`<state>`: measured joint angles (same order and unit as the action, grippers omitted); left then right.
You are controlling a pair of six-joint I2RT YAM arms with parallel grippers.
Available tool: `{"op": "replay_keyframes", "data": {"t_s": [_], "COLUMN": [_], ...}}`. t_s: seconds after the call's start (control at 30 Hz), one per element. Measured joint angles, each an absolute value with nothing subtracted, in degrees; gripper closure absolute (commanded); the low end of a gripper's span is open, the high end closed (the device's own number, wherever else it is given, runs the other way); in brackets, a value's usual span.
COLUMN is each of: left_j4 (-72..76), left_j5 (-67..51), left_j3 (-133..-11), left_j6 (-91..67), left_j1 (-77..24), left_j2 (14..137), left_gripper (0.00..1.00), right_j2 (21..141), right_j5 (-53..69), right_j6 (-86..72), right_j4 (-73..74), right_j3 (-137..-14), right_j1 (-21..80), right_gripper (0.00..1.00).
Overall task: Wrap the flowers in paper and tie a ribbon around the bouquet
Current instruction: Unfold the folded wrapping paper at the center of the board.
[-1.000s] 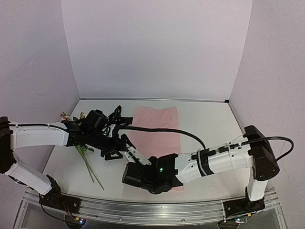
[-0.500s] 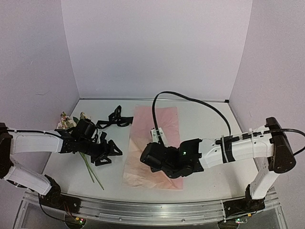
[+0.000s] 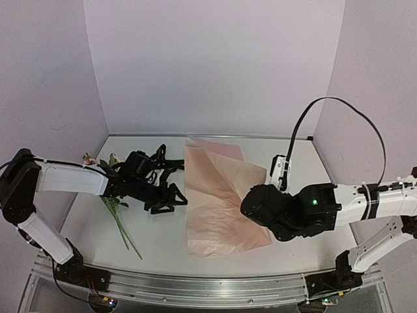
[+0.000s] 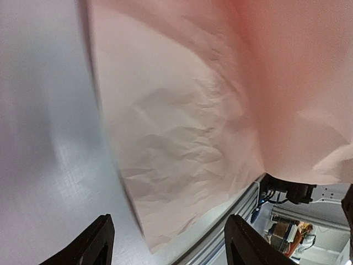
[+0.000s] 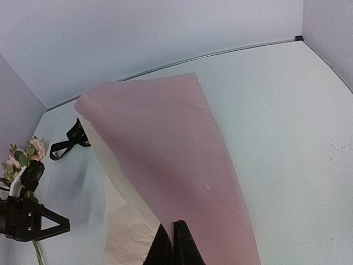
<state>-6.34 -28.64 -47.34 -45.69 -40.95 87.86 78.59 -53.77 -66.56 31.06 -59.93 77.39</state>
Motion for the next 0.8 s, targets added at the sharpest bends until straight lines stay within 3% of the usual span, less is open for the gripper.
{"op": "replay_keyframes", "data": {"t_s": [0.17,0.43,0.8], "left_j4": [1.97,12.52,9.03], "left_j5": [-31.8,-38.59,-33.47], "left_j3": [-55.82,-58.88,-61.36], "left_j6": [-44.77,-46.68,-49.26], "left_j1": [-45.54,-46.26,-47.05], "left_j2": [98.08,114.54,115.47], "left_gripper": [0.33,0.36,0.36], "right_j2": [77.43,74.02,73.8], "right_j5": [-56.07,-57.4,-57.78], "right_j6": [-73.33,-79.61,-88.49], "right_j4": [35.68,38.62,56.64], "right_j3": [-58.57,-56.89,-60.06], "right_j1": [77.4,77.38,73.9], "right_gripper": [1.0,1.0,1.0]}}
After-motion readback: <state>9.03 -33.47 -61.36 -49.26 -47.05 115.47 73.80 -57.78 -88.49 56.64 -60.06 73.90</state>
